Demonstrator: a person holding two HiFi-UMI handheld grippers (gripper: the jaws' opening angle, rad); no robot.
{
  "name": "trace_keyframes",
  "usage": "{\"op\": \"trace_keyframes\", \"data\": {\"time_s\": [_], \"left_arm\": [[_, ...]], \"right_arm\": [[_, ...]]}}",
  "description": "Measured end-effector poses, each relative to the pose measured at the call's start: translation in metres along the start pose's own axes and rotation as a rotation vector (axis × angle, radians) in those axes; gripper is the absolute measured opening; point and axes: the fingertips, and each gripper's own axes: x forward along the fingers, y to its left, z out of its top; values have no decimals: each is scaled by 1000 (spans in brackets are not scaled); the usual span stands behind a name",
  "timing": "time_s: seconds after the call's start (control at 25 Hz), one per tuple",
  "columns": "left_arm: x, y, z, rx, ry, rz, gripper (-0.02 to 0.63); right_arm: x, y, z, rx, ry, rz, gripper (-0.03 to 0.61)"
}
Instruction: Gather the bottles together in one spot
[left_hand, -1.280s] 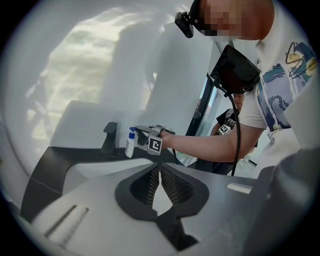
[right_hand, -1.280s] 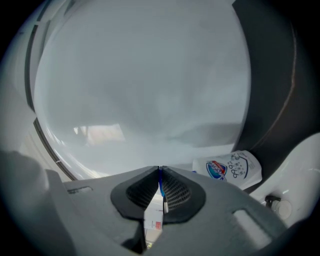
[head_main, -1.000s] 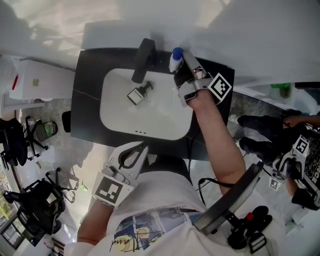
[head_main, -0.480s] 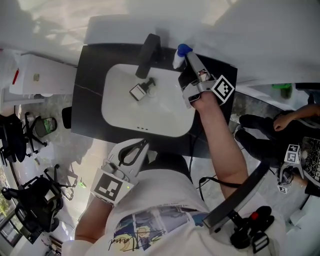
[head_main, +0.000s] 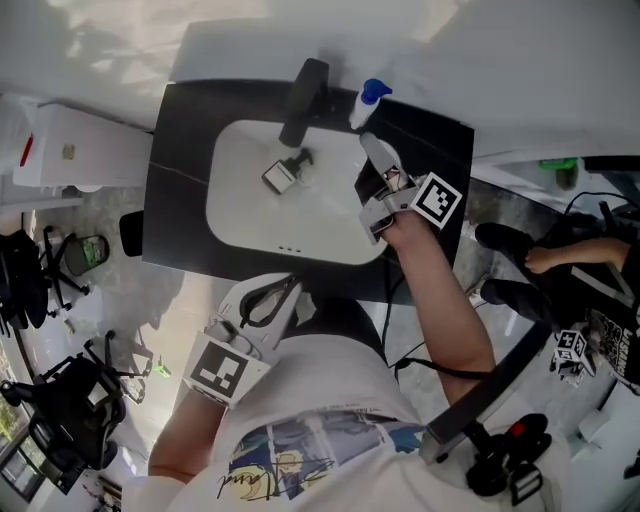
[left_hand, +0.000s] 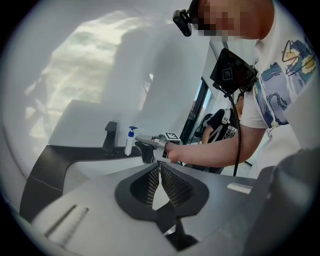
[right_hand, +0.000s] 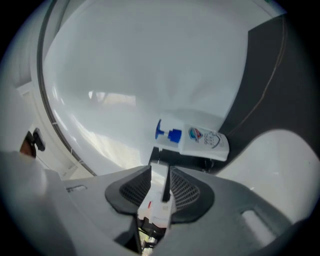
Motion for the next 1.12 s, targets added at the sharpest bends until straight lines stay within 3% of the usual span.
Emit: {"op": "trace_keyframes", "data": {"time_s": [0.12,0.28,0.44,0.8,1.12], "left_arm": [[-5,5,1,-6,-5,2,17],[-22,14,-3,-14,-2,18,17],[-33,25,-12,-20,12,44,17],[-47,42,-29,-44,50,95,17],[-52,47,-41,-52,82,125,17]], "right_arm": [[2,-17,-40,-52,107,-57,114],[3,-62,-88,-50,209,-204,114],[15,-106,-118,-58,279,-295,118],[32,-195,-141,86,265,-437,149],[52,-230,-144,194,200,-482,153]]}}
